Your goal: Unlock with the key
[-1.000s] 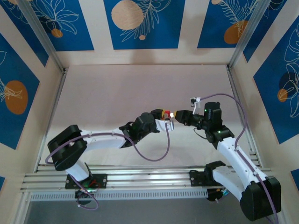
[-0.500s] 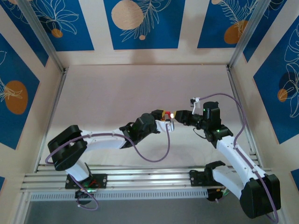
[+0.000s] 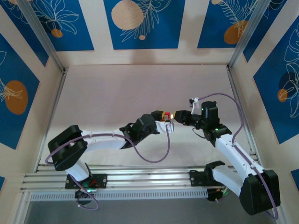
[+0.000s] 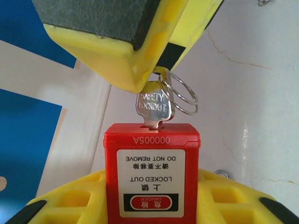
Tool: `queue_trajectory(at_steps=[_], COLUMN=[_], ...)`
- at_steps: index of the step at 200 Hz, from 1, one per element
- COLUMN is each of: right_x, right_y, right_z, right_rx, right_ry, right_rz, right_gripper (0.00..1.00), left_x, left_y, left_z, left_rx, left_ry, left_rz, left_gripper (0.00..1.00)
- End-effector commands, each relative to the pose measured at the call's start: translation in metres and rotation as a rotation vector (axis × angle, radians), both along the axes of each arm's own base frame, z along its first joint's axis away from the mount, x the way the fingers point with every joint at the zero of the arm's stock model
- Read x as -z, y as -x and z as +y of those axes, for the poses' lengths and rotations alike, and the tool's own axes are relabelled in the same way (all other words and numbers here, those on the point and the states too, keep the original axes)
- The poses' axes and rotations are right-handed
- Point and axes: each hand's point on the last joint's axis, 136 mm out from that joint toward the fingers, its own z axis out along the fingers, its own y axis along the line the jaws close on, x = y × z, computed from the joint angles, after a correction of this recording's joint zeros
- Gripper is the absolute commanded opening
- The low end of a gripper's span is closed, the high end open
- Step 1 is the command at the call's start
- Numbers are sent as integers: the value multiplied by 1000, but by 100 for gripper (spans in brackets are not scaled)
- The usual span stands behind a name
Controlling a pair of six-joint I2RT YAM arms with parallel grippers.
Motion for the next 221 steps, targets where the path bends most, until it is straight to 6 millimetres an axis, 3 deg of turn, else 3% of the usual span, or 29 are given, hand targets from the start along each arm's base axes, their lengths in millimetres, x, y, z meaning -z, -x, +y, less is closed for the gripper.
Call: queue_trajectory(at_steps=[1,64,95,138,177,221], right_x=[10,18,5,-22,-30,-29], right_y=[2,2,0,-3,0,11], right_z=[-2,-1,-1,-2,10,27], right_rx=[9,5,1,-13,-137,-280], right_ry=[17,7,-44,-141,-350,-432], right_rz=[23,98,82,86,196,252], right_gripper=[38,41,44,55,69,81], left_x=[-28,-36,-40,-44,-44,-32], left_y=[3,-6,-8,-14,-17,-20], left_z=[-3,-1,0,12,22,21], left_rx=[4,-36,-48,-116,-166,-170], left_ry=[66,81,88,89,63,10], left_rz=[-64,-168,-198,-305,-381,-405], left_gripper=[17,17,17,17,17,17])
